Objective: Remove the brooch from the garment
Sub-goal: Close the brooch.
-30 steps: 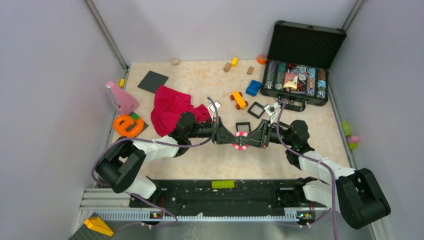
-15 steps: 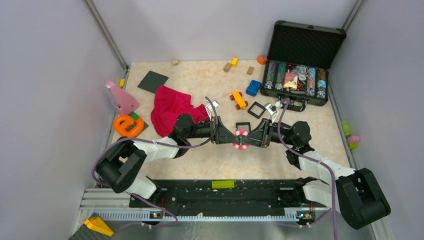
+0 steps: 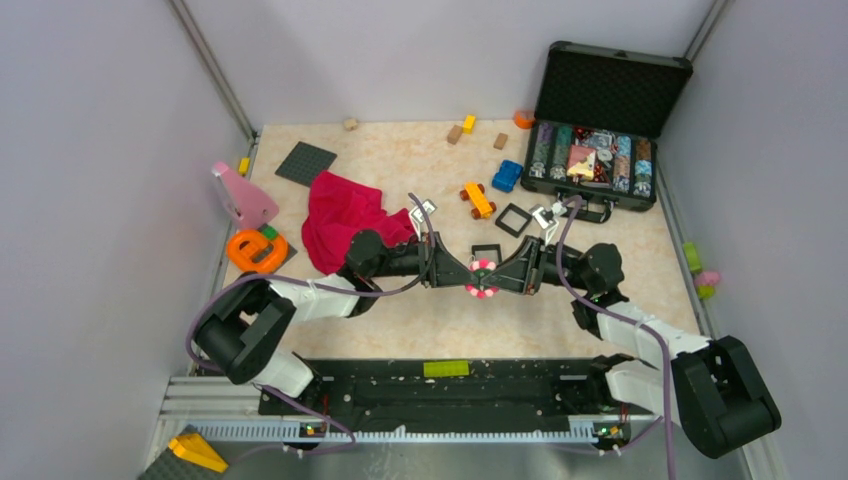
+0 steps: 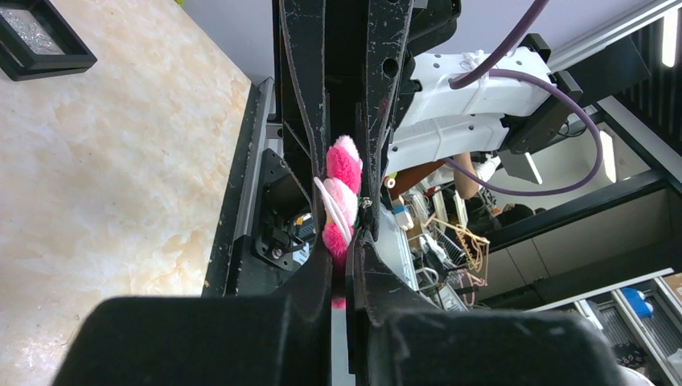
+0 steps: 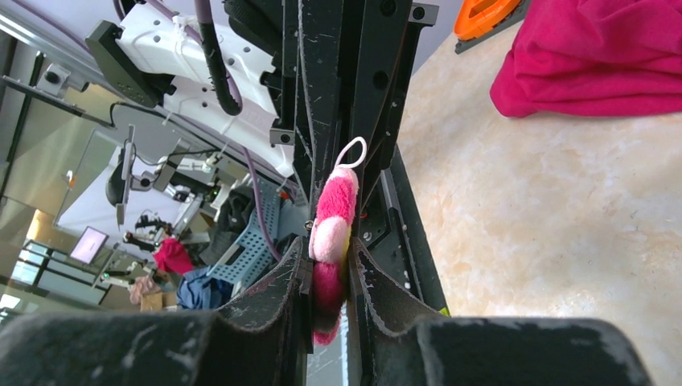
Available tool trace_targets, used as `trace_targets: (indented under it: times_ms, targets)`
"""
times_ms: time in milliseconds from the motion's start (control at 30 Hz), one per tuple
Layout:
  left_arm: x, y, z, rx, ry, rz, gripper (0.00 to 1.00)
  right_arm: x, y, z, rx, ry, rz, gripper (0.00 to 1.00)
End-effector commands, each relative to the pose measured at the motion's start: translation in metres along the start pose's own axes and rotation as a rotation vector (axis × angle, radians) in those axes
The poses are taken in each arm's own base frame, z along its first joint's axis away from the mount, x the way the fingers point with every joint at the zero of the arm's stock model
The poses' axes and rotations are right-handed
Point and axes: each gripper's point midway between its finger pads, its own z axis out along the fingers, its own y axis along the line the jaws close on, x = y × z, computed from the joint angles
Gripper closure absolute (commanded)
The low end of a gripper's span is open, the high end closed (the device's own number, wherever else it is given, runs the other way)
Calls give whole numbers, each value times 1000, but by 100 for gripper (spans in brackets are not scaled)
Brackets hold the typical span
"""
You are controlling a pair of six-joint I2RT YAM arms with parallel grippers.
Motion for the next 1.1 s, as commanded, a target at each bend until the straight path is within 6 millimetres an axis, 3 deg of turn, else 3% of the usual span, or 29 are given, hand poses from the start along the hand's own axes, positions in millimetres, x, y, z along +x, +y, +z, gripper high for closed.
trace_targets:
  times_ms: [0, 200, 567, 800, 900, 1067]
  targets:
    - [-1, -26, -5, 103, 20, 69, 100, -10, -15, -4, 51, -58, -23, 100]
    - [1, -27, -6, 109, 24, 73, 97, -10, -23, -4, 79, -59, -5, 100]
    - [-4, -20, -5, 32, 13, 104, 100, -13, -53, -6, 233, -55, -11, 100]
    - [-3, -29, -6, 69, 17, 123, 100, -13, -44, -3, 170, -65, 2, 100]
    - [-2, -37, -8, 120, 15, 124, 81, -13, -36, -2, 125, -62, -1, 100]
    - [-1, -42, -10, 146, 12, 127, 78, -13, -31, -2, 104, -61, -3, 100]
